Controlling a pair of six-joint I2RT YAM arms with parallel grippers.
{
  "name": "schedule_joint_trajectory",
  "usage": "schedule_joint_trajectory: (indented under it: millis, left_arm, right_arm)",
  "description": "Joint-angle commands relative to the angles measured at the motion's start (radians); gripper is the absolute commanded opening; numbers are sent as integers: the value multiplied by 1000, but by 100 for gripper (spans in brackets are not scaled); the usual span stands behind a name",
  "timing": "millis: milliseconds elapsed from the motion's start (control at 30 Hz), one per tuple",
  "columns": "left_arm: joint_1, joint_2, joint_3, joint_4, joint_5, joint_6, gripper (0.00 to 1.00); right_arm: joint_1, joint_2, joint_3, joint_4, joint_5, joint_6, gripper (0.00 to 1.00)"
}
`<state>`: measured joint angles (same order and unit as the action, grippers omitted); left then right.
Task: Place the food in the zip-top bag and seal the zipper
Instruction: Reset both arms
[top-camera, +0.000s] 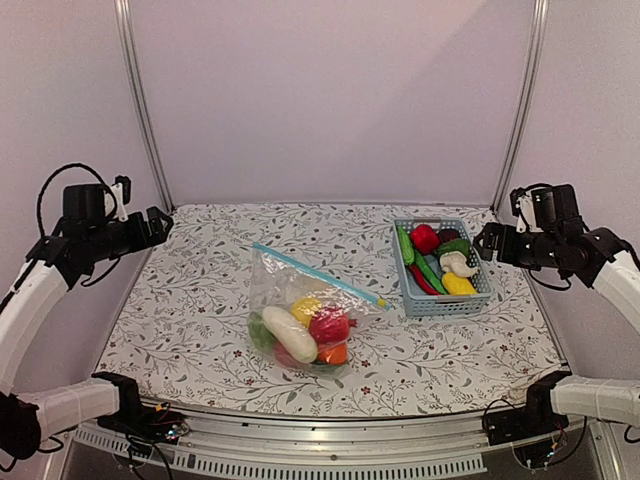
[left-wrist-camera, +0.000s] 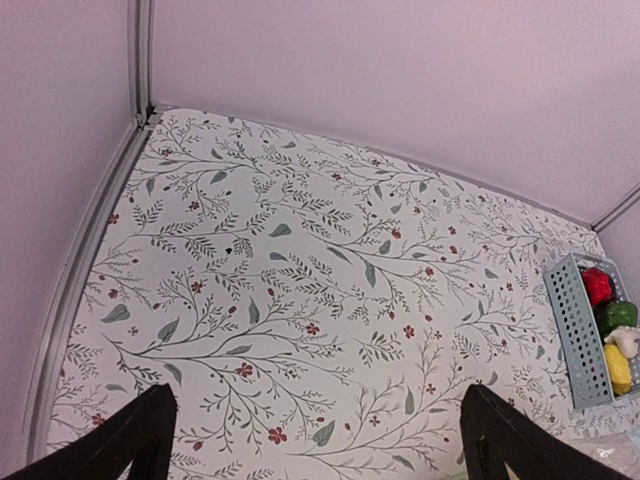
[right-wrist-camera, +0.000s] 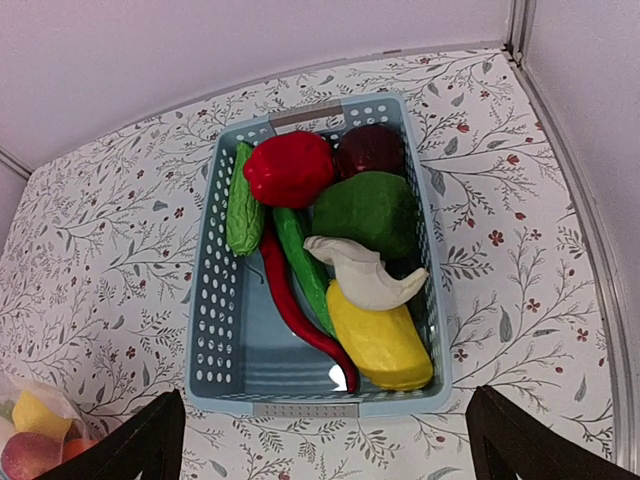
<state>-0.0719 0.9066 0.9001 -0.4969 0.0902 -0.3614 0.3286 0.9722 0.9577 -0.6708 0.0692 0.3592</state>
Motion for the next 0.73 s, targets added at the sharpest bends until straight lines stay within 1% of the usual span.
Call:
schedule_joint_trajectory:
  millis: [0,33,67,200,267,433,600,700]
  left_arm:
    - [11,-61,-14,-44,-83,75,99]
    - [11,-84,-27,-44,-144,83,100]
    - [9,-113,-49,-34,-171,80,100]
    - [-10,-237,-150,48,-203,91,100]
    - [-13,-279,-179,70,-223,100,100]
    - [-29,-295,-177,61,-242,88,100]
    - [-46,-269,-159,37,-259,110,99]
    - [-52,-269,-154,39,-259,92,99]
  right_arm:
    - [-42,-125,-133,141,47,-86,99]
    - [-44,-161,-178,189,63,-98,99]
    - [-43,-188,-222,244,79,-113,99]
    - [-43,-315,-421,437,142,-154,99]
    - [-43,-370,-487,504,167,-173,99]
    - [-43,-438,-558,551,194,-169,99]
    - [-43,-458,-573,551,186,-166,99]
    - [-43,-456,-569,548,188,-161,99]
